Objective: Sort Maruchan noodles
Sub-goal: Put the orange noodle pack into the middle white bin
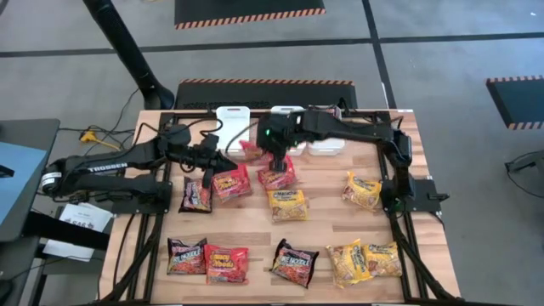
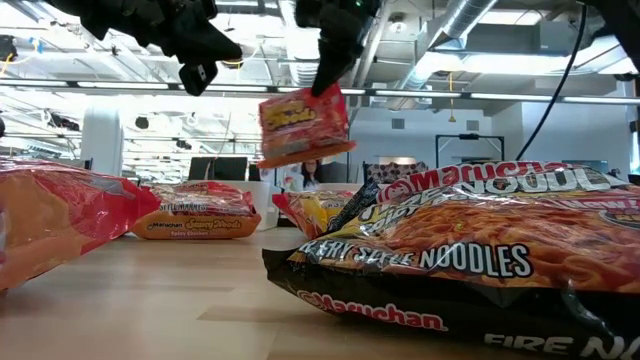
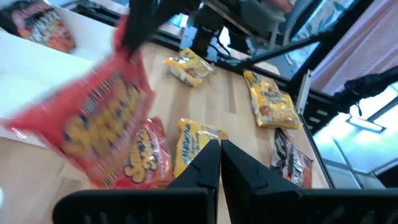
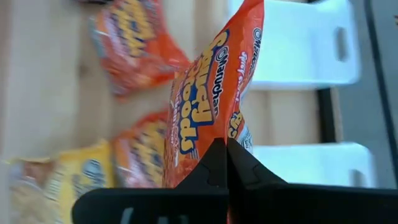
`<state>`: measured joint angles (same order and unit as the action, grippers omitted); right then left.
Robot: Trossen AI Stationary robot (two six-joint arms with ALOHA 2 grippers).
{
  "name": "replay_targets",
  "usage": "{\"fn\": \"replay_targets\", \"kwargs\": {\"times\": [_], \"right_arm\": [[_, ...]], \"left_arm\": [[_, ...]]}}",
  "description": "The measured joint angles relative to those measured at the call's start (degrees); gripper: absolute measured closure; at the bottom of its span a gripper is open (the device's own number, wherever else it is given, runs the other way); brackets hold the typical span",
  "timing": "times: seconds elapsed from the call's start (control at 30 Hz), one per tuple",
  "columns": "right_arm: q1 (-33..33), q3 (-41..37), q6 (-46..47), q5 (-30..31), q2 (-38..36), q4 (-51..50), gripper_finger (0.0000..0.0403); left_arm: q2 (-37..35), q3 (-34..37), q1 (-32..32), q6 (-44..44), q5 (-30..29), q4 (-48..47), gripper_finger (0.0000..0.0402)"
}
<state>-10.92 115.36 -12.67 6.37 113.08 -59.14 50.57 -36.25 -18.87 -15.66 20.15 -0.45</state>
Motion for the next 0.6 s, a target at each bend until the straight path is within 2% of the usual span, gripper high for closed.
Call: {"fn": "replay_targets", "kwargs": {"times": [0.37,0.6], "right_arm": [[-13.69,2.2,-9.41,-1.18,-1.95,-8.73,0.04],[-20.61,0.26,-14.26,-5.61,-2.27,-4.9,0.04]], "left_arm": [[-0.49,0.0,-5.24,-1.14,-1.52,-0.02,0.0401],[-0.46,0.0,-8.25,-1.49,-1.5,0.12,0.0401]]}}
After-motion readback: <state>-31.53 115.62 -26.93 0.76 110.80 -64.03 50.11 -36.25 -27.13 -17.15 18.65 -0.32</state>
